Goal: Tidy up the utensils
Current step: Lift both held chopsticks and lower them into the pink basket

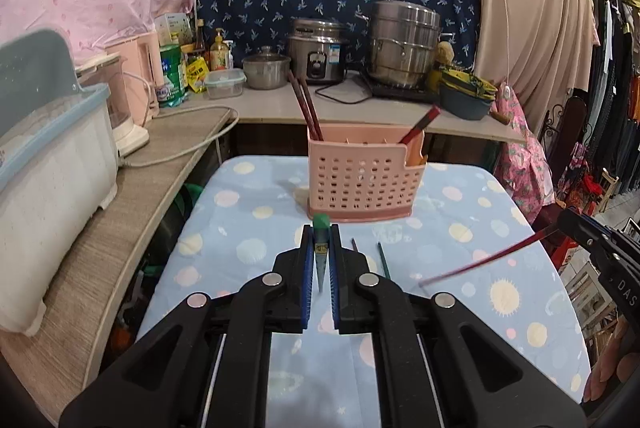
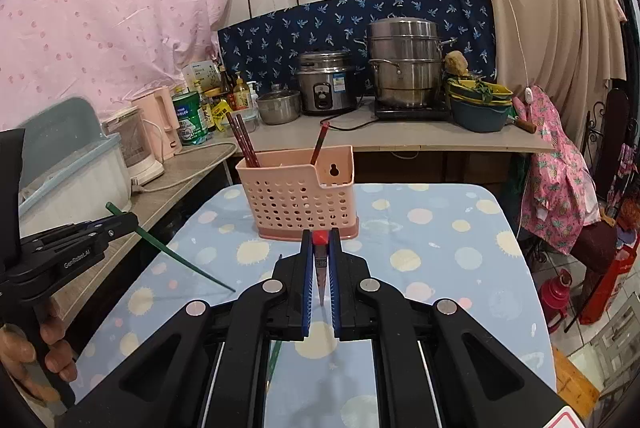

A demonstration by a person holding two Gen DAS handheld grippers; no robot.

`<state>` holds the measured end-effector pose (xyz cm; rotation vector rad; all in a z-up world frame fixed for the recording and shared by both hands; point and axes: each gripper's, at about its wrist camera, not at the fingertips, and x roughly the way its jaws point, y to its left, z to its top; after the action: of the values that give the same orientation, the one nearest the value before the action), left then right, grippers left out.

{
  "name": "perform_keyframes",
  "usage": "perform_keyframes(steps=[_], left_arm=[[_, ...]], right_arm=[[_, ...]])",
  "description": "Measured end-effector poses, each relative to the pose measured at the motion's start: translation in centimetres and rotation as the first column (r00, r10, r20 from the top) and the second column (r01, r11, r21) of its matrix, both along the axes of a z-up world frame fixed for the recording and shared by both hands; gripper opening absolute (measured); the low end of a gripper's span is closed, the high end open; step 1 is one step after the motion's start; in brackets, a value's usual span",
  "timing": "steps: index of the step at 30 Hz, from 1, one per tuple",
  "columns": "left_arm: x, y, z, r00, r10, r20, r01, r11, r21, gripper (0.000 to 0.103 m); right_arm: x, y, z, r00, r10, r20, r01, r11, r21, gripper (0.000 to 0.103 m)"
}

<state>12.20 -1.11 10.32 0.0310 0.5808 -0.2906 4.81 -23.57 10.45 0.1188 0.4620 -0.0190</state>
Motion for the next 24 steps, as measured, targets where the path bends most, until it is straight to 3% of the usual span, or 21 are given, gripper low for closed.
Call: perform_keyframes(steps=[12, 24], left_arm=[[3.6, -0.7, 6.1, 0.990, -0.009, 0.143, 0.014, 0.999, -0.032, 0.007], [10.0, -2.5, 13.4, 0.947, 0.003, 0.321, 0.024, 0.997, -0.079, 0.007]], right_arm=[[3.4, 0.1, 5.6, 0.990, 0.014, 0.138, -0.013, 1.000, -0.009, 0.007], [11.2, -0.3, 12.7, 0.953, 0.031, 0.300, -0.037, 0.999, 0.016, 0.007]])
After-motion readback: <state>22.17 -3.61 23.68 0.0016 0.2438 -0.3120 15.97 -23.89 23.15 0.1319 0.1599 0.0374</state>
